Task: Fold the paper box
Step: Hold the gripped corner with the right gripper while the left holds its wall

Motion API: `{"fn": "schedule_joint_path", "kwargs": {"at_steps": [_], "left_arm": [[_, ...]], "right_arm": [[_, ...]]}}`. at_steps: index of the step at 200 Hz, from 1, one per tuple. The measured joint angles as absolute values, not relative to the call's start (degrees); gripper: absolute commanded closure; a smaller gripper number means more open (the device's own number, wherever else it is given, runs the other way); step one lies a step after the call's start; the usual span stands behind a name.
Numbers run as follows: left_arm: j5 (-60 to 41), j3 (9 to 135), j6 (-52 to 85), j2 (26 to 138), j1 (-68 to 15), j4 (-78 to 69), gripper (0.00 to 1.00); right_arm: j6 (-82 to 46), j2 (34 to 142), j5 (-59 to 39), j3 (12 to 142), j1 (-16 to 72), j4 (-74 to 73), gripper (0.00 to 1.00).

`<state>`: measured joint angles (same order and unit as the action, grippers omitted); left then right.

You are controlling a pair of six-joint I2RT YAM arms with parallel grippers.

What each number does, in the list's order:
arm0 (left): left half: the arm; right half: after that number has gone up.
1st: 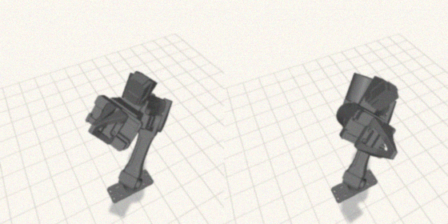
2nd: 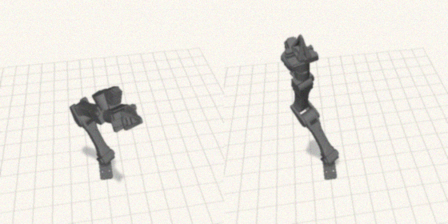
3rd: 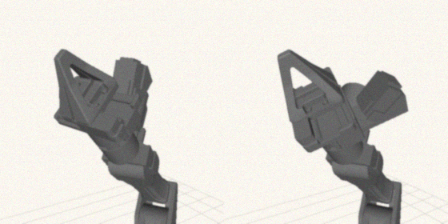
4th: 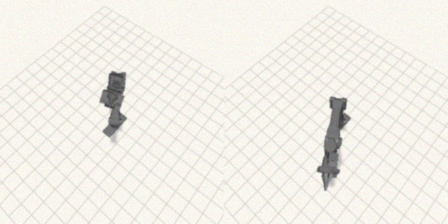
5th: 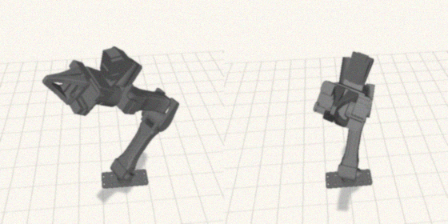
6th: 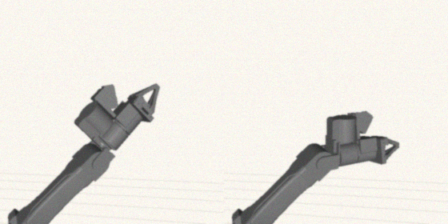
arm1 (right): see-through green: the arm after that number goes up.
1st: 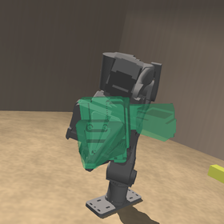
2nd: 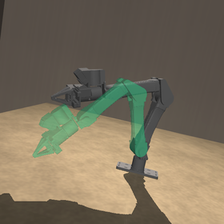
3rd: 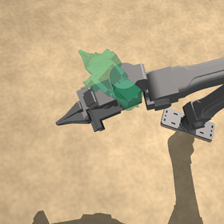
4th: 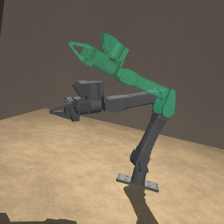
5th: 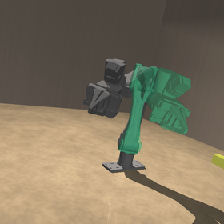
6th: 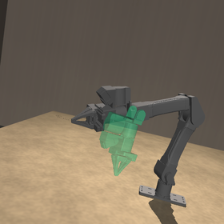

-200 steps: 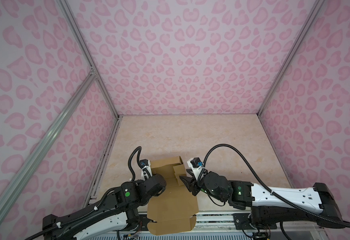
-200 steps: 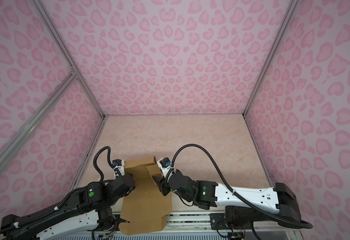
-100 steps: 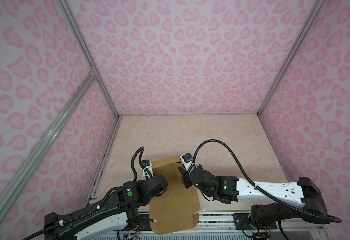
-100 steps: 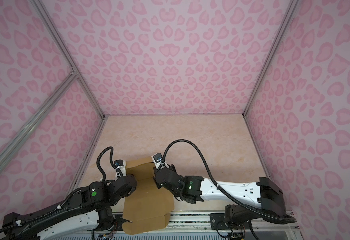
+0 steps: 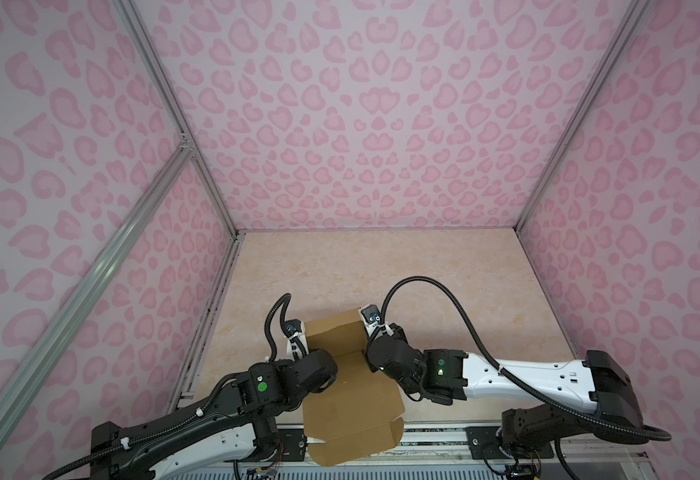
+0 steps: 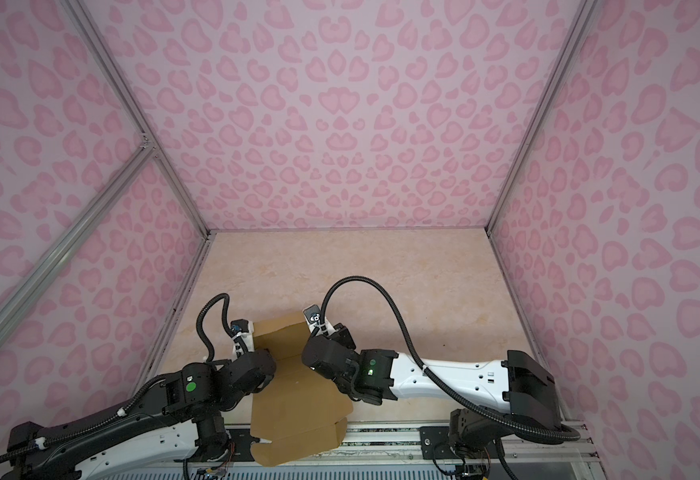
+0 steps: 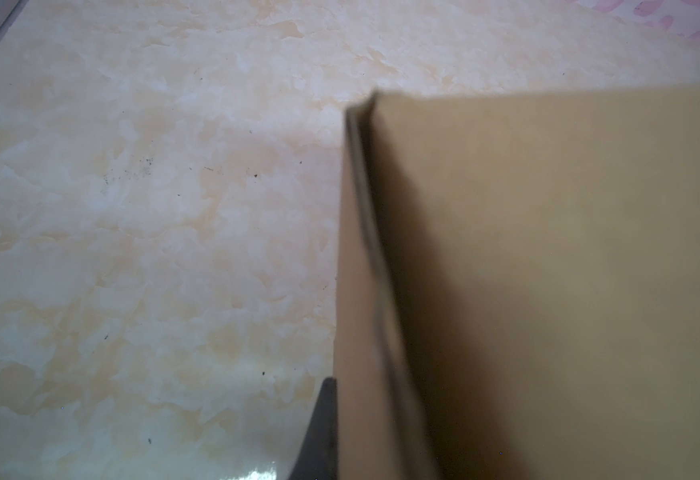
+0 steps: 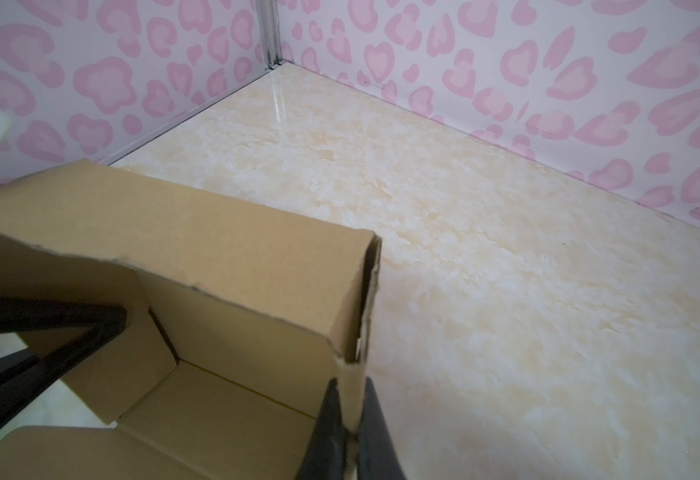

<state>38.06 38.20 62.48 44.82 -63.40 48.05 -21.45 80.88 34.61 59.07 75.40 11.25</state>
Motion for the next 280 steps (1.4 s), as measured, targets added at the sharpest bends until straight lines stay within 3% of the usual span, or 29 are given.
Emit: {"fn": "schedule_joint_path", "kwargs": {"at_steps": [38,65,121,158,229,280], "left_arm": [[38.0,38.5,63.2,46.0,-63.5,47.7,0.96],[38.2,38.7,63.4,46.2,-63.5,47.9,0.96],[39.0,39.1,63.3,46.0,-63.6,48.6,0.96],[39.4,39.1,63.3,45.6,-63.7,48.0,0.96],[39.9,39.1,63.8,45.2,-63.9,48.0,0.96],[39.6,39.4,64.5,46.8,-64.2,47.2,0.96]], "right_arm": [[-22.1,81.6,36.6,60.3,76.0,14.0,1.0],[-23.6,81.6,35.9,59.7,76.4,13.6,0.86],[-27.5,82.6,33.4,56.2,75.6,11.7,0.87],[-27.9,83.0,32.0,55.4,75.3,9.8,0.81],[-30.0,84.0,34.1,55.0,74.9,8.0,1.0],[-32.7,85.2,34.8,55.0,72.8,7.6,1.0]]}}
